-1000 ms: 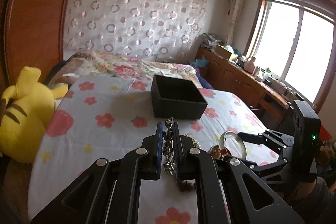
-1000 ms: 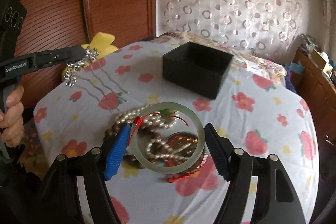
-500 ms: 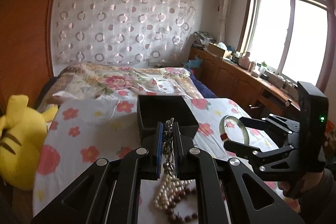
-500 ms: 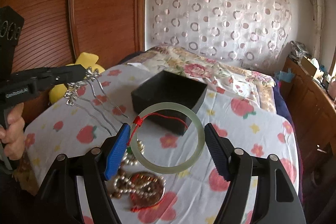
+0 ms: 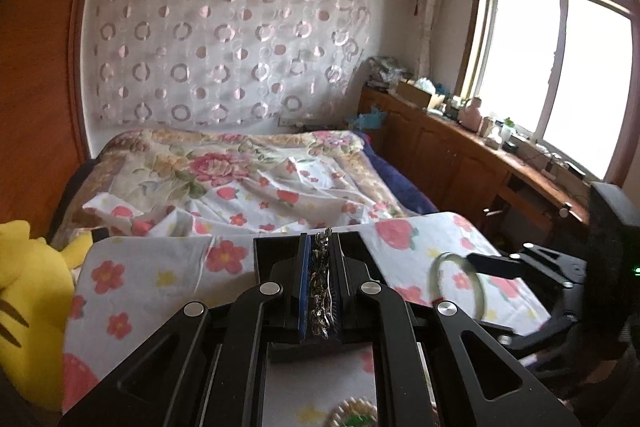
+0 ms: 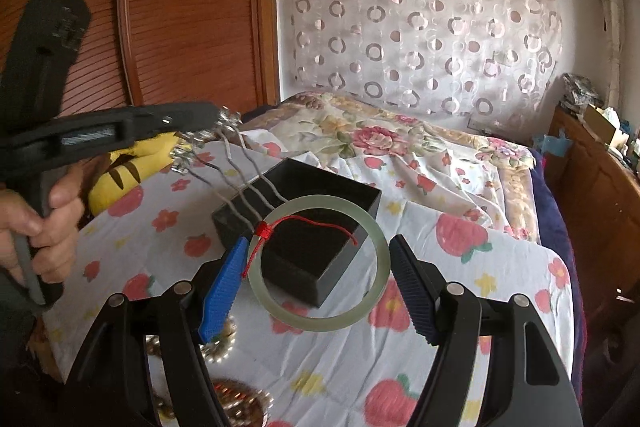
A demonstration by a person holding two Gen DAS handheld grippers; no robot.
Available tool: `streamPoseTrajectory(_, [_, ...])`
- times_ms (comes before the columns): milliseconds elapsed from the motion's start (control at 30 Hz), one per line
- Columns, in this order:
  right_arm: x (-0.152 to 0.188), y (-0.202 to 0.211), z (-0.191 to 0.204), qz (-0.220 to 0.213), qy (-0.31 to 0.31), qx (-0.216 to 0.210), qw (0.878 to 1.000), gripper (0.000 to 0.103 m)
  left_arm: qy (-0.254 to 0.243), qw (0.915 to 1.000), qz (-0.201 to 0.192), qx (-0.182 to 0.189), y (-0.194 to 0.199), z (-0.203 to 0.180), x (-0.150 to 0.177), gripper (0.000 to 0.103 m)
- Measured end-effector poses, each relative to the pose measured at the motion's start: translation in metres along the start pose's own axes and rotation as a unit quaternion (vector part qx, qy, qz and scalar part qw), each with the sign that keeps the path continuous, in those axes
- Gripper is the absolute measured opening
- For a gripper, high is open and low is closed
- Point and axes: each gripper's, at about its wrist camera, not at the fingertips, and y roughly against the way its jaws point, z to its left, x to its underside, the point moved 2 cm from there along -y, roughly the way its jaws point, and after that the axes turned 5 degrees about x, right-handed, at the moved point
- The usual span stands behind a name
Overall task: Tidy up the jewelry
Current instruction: 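Carry hairpin and jade bangle into the black box while both grippers open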
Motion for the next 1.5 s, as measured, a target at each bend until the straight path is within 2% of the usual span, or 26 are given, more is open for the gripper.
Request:
streamPoseTrajectory(200, [-0.006, -0.025, -0.011, 0.01, -0.002, -0.006, 1.0, 0.074, 0.027, 0.999, 0.035, 0.004, -0.044, 0.026, 0.008, 0.008])
streamPoseTrajectory(433, [-0.011, -0.051, -0.012, 0.023, 0.009, -0.01, 1.0, 0.075, 0.028, 0.9967, 0.075, 0.011, -0.066, 0.036, 0.024, 0.008])
streamPoseTrajectory(467, [-0.013, -0.054, -0.013, 0.024, 0.011, -0.01, 1.0, 0.074, 0.025, 0.9968, 0.076, 0.004, -0.066, 0.036, 0.025, 0.012])
streamPoseTrajectory(500, [-0.014, -0.057, -0.013, 0.026, 0.012, -0.011, 1.0, 0.075, 0.021, 0.997, 0.075, -0.001, -0.064, 0.037, 0.027, 0.022])
streamPoseTrajectory(600, [-0.015, -0.062, -0.011, 0.03, 0.015, -0.011, 0.999, 0.074, 0.015, 0.9977, 0.065, -0.005, -0.055, 0.039, 0.025, 0.041])
streamPoseTrajectory(800, [-0.018, -0.069, -0.003, 0.035, 0.023, -0.014, 0.999, 0.074, -0.02, 0.9974, 0.047, -0.052, -0.036, 0.041, 0.019, 0.059])
streamPoseTrajectory(1033, [-0.025, -0.086, 0.015, 0.037, 0.042, -0.02, 0.998, 0.074, -0.023, 0.9953, 0.043, -0.083, -0.021, 0.055, 0.024, 0.071])
streamPoseTrajectory(1100, [-0.027, -0.091, 0.018, 0.04, 0.046, -0.019, 0.998, 0.074, -0.02, 0.995, 0.041, -0.089, -0.018, 0.059, 0.026, 0.078])
streamPoseTrajectory(1267, [-0.028, -0.111, 0.026, 0.057, 0.054, -0.018, 0.997, 0.074, -0.012, 0.9929, 0.042, -0.111, -0.013, 0.068, 0.033, 0.088])
streamPoseTrajectory(1500, [-0.025, -0.126, 0.033, 0.079, 0.06, -0.019, 0.995, 0.075, 0.0, 0.9911, 0.049, -0.124, -0.007, 0.083, 0.044, 0.09])
